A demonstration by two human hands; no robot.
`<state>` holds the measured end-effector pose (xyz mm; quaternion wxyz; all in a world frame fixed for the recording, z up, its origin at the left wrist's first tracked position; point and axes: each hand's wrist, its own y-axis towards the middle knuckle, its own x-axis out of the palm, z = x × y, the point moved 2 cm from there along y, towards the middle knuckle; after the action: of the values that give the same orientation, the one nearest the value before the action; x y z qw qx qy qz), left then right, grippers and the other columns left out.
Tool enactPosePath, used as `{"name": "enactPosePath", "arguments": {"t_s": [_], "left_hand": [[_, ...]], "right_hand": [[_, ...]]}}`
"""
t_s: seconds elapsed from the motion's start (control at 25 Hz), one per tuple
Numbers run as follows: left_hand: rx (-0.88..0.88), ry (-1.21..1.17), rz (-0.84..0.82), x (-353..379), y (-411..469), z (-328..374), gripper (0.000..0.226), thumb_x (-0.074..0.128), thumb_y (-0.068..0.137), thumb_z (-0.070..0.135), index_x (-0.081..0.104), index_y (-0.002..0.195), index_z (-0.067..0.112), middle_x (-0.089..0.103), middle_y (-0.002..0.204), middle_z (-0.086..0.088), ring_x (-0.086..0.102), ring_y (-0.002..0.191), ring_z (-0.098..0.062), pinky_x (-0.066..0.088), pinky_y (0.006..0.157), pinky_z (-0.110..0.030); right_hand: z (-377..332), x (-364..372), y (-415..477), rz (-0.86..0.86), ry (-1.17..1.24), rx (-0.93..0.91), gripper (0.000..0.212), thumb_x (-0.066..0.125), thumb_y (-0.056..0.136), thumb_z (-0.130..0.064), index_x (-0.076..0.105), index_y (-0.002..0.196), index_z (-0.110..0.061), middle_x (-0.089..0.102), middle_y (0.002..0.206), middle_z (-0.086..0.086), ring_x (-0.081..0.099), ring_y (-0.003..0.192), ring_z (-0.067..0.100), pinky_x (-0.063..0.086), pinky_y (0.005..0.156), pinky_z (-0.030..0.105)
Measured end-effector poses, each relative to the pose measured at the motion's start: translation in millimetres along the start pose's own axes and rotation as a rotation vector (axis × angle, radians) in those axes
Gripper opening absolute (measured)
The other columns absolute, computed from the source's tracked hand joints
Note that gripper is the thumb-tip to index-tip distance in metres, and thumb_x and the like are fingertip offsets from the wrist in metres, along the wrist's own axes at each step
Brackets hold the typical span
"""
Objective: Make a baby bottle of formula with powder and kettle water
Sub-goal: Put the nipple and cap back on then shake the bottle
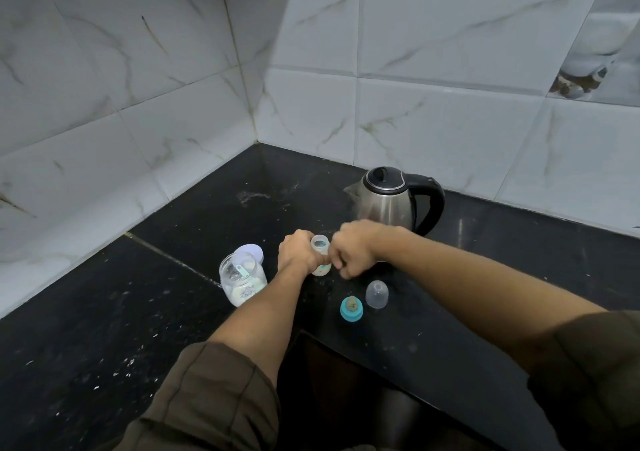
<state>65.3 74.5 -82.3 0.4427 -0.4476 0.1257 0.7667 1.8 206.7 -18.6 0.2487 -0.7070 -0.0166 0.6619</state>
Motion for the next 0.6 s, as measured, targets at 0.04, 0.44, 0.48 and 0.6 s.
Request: {"name": "enactPosePath", "arguments": {"t_s": [0.04,0.44,0.48,0.6], "left_hand": [[-0.003,-0.010,0.002,-1,-1,-3,0.036,0.087,0.070,0.032,0.076,0.104,0.025,0.073,0.099,-0.001,0.067,0.098,-0.022,0.057,0.081,-0.036],[-0.003,-0.116,0.028,6,-8,-15,0.056,0.091,0.070,0.036,0.070,0.120,0.022,0.075,0.109,-0.001,0.067,0.107,-0.022,0.055,0.095,-0.043],[-0.002,-0.120,0.031,7,-7,-16,0.057,0.091,0.071,0.037,0.069,0.122,0.022,0.074,0.111,-0.001,0.067,0.108,-0.022,0.055,0.095,-0.043],[-0.021,-0.140,0.035,9,-9,-19,0.059,0.092,0.070,0.038,0.068,0.123,0.023,0.074,0.112,-0.001,0.066,0.110,-0.023,0.054,0.097,-0.043]], "right_hand": [[-7,9,1,-0.070,-0.032,-0.020,0.019,0.075,0.081,-0.037,0.071,0.098,-0.030,0.063,0.080,-0.013,0.063,0.082,0.015,0.053,0.070,0.032],[-24,63,9,-0.279,-0.206,-0.004,0.057,0.081,0.079,-0.045,0.062,0.129,-0.027,0.066,0.114,0.002,0.064,0.098,0.022,0.057,0.082,0.041],[-23,65,9,-0.259,-0.197,0.001,0.055,0.081,0.080,-0.045,0.062,0.129,-0.027,0.067,0.114,0.003,0.064,0.099,0.022,0.058,0.082,0.042],[-20,66,6,-0.209,-0.192,-0.007,0.049,0.077,0.084,-0.046,0.063,0.127,-0.026,0.068,0.112,0.003,0.064,0.095,0.022,0.056,0.078,0.039]]}}
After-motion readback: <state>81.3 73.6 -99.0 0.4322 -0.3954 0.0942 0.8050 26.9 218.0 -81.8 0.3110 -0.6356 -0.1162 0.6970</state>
